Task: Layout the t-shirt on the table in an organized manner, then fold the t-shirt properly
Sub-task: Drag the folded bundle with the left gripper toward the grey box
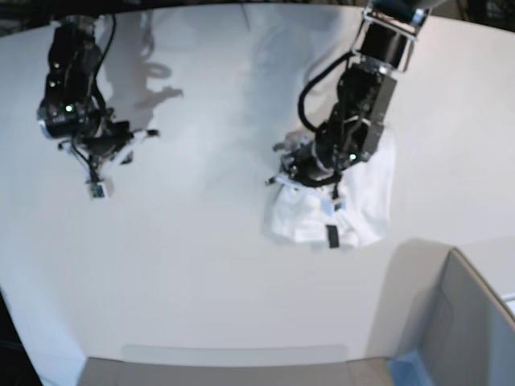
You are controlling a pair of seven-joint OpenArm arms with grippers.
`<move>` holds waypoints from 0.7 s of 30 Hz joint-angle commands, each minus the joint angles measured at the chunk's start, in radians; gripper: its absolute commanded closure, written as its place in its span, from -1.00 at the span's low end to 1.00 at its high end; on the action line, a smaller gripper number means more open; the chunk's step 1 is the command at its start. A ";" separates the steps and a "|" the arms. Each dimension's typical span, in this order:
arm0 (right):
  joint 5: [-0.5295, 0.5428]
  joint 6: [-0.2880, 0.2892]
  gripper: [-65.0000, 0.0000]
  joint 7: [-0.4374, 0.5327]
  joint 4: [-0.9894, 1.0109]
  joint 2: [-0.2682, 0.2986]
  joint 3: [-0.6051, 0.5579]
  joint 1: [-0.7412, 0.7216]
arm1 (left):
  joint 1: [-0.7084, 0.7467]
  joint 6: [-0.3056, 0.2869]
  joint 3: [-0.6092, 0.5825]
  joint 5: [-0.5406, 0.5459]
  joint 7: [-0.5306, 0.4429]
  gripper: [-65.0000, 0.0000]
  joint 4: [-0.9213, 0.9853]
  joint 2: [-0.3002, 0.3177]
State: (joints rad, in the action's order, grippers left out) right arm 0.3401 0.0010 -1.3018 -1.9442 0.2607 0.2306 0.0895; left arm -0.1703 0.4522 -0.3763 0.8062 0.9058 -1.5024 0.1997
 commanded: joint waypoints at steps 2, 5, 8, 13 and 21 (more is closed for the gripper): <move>-0.002 0.004 1.00 0.017 -0.019 0.010 0.005 -0.004 | -0.004 0.015 0.070 -0.024 -0.029 0.85 -0.007 0.028; 0.001 0.004 1.00 0.017 -0.021 0.007 0.005 -0.003 | -0.004 0.010 0.153 -0.024 -0.030 0.85 -0.005 0.048; 0.003 0.004 1.00 0.015 -0.021 0.004 0.005 -0.001 | -0.010 0.010 0.191 -0.024 -0.030 0.85 0.021 0.070; 0.004 0.004 1.00 0.015 -0.031 0.007 0.005 0.019 | -0.011 0.009 0.225 -0.024 -0.061 0.85 0.062 0.091; 0.004 0.004 1.00 0.057 -0.116 0.002 0.005 0.040 | 0.059 0.013 0.227 -0.023 -0.067 0.85 -0.266 0.125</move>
State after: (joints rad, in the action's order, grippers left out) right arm 0.3439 0.0044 -1.2610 -2.0426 0.2539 0.2295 0.1402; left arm -0.0917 0.4725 -0.1539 0.7879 0.8585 -1.7493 0.3164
